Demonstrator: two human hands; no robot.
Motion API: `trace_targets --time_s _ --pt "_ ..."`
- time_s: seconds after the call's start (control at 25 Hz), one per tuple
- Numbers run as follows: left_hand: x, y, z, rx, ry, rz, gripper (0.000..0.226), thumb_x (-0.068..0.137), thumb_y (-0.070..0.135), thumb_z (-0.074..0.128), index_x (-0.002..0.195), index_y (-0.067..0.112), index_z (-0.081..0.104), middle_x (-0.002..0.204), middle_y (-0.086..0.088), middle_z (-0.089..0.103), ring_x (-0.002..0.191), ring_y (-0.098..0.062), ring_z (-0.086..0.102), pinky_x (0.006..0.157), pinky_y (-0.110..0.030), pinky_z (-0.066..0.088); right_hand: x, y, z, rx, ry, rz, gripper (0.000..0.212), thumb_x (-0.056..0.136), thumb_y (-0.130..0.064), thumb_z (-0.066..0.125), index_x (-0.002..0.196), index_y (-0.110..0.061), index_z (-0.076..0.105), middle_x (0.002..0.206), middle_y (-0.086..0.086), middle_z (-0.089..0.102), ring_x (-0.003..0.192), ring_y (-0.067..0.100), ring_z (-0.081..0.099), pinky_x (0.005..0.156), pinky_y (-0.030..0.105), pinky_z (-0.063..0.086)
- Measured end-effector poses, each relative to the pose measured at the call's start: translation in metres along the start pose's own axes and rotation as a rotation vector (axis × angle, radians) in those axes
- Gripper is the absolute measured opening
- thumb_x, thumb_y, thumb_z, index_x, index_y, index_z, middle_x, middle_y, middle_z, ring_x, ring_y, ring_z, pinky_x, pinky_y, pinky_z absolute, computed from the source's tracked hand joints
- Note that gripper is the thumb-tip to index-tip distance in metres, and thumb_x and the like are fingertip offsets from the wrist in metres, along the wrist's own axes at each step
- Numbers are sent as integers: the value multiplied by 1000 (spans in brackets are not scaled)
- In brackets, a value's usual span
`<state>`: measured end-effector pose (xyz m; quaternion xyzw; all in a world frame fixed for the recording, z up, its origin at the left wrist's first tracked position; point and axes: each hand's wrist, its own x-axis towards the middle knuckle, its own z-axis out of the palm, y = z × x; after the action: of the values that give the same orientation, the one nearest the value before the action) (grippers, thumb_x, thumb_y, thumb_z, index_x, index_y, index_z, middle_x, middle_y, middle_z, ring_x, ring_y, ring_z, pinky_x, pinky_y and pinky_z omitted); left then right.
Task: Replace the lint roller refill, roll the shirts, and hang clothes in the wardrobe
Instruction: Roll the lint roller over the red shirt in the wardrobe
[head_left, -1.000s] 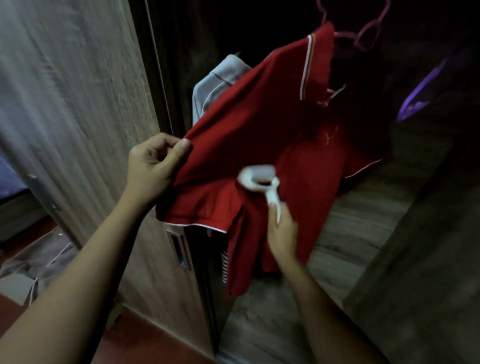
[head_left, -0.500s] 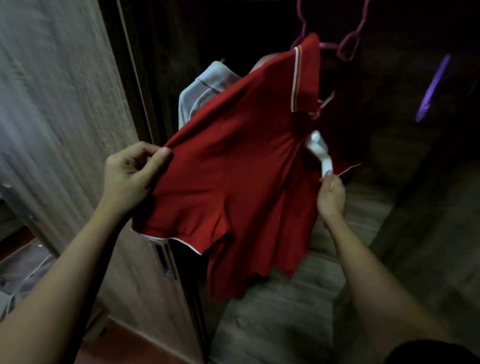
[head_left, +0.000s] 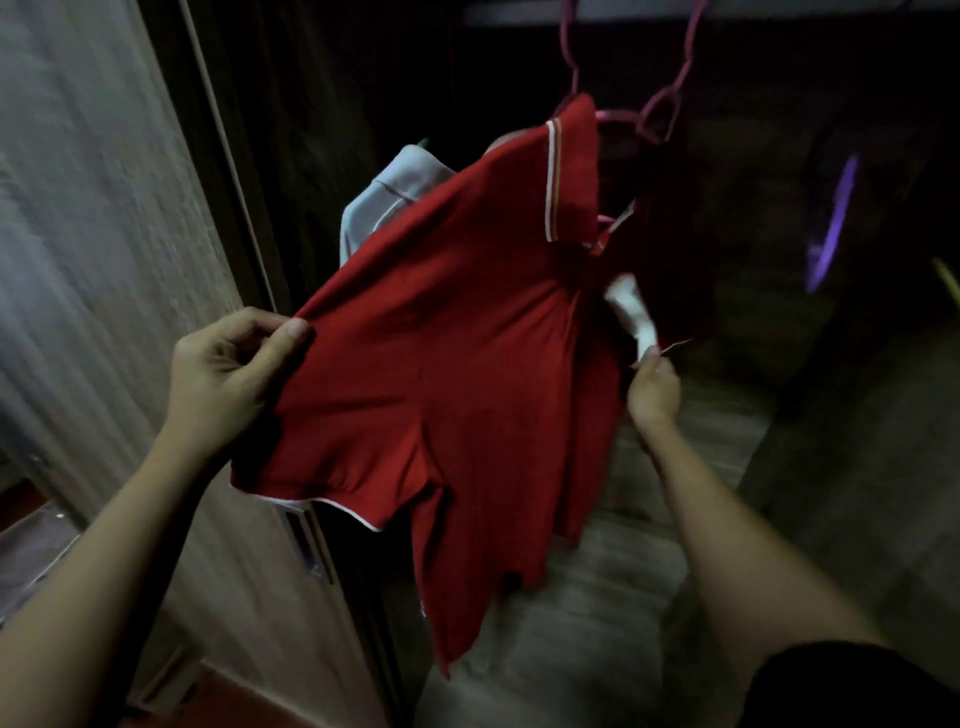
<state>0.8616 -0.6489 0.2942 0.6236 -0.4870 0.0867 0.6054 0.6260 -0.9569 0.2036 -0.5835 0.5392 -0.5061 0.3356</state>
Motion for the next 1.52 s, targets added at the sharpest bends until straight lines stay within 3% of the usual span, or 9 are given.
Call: trace_targets --time_s 0.12,0.36,0.48,0.68,0.84,1.08,1.2,1.32,1.52 --pt "0 1 -1 35 0 0 28 88 23 62 72 47 66 64 27 64 56 9 52 55 -11 41 19 -8 -5 22 -3 -13 50 101 -29 24 111 5 59 115 23 61 108 34 56 76 30 36" --pt "0 4 1 46 -7 5 31 88 23 61 71 48 66 63 27 64 56 10 53 56 -8 41 -84 137 41 -202 -386 94 47 99 -35 30 100 2 59 103 27 65 95 37 61 81 39 48" --pt "0 7 1 55 -26 16 32 88 23 61 71 49 66 63 28 63 56 10 53 55 -7 40 -109 162 34 -246 -458 202 53 95 -50 31 102 -5 59 101 15 66 99 32 63 78 30 47" --pt "-1 9 -1 55 -30 30 27 88 27 61 73 49 66 67 30 64 59 11 55 57 -6 42 -54 76 5 -169 -230 30 44 100 -29 29 104 5 57 104 28 61 100 37 58 77 35 40" --pt "-2 7 -1 47 -23 36 29 88 25 62 72 48 66 66 29 65 59 10 56 57 -7 42 -4 15 -5 1 -116 -117 43 100 -31 27 100 0 58 87 13 56 82 23 52 69 27 31" --pt "-2 5 -1 14 -6 37 27 88 25 62 72 47 66 66 28 65 59 10 55 57 -7 42 -124 122 41 -112 -405 -77 29 99 -17 37 89 -2 59 83 18 60 79 27 58 68 25 33" --pt "-2 5 0 0 -12 39 27 88 24 62 72 45 66 65 27 65 59 10 55 57 -7 42 -181 166 34 -256 -559 6 30 99 -26 37 102 -8 62 95 12 67 91 26 63 71 23 34" --pt "-1 6 0 9 -14 32 27 88 25 62 71 45 66 65 28 64 58 10 54 56 -8 41 -152 130 28 -175 -402 -108 36 97 -33 38 88 -5 59 76 14 64 75 29 61 63 26 32" --pt "-1 4 0 -3 -3 22 21 87 32 62 71 45 66 64 27 64 57 10 53 56 -9 40 -91 2 2 49 -75 -430 25 96 -27 36 76 -16 43 51 -8 37 44 12 35 50 32 29"
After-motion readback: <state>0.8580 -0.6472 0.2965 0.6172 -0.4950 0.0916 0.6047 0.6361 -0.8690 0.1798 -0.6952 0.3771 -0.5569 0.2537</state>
